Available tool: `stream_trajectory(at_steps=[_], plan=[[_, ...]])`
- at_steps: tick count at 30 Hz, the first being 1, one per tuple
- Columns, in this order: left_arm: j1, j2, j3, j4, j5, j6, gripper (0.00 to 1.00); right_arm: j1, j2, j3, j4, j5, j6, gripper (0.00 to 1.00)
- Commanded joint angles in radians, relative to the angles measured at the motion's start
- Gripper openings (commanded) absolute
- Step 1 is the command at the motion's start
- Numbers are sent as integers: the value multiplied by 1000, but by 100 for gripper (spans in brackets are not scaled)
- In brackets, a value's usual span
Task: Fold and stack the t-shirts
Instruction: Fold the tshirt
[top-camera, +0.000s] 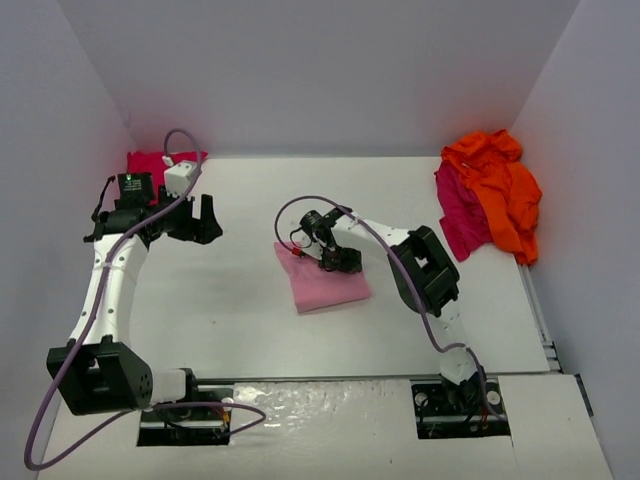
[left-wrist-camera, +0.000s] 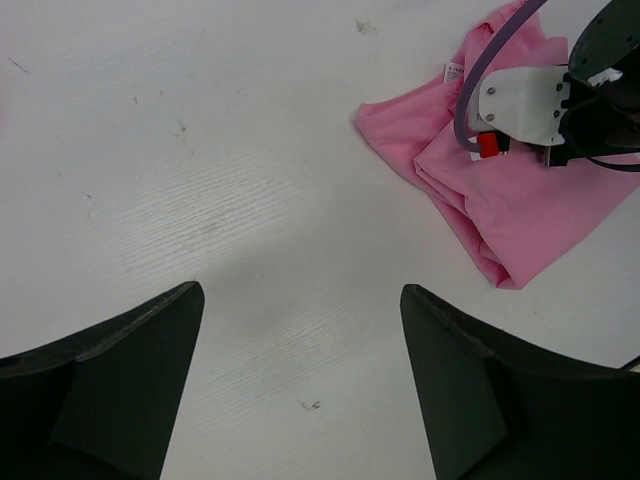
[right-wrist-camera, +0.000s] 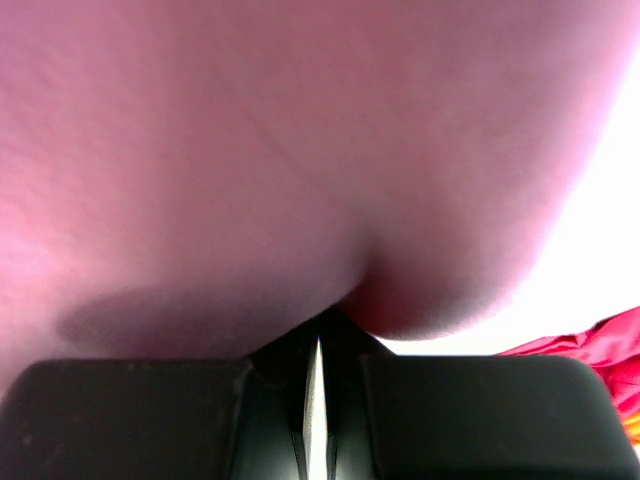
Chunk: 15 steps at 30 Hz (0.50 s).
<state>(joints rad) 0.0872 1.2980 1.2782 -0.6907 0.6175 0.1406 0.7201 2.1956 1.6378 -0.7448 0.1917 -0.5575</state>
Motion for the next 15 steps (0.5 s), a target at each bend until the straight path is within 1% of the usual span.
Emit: stream_trajectory(at_steps=[1, 5, 8, 11, 15], plan=[[8, 23, -6, 71, 60, -31, 77, 30, -29, -39, 50, -33, 11, 0], [8, 50, -15, 86, 77, -50, 77, 42, -20, -20, 54, -78, 18, 0], [6, 79, -24, 97, 81, -65, 77, 82, -6, 10, 52, -136, 15, 0], [6, 102, -29, 106, 93, -80, 77, 108, 4, 18, 49, -143, 12, 0], [0, 154, -34, 105, 158, -90, 80, 117, -11, 25, 50, -163, 24, 0]])
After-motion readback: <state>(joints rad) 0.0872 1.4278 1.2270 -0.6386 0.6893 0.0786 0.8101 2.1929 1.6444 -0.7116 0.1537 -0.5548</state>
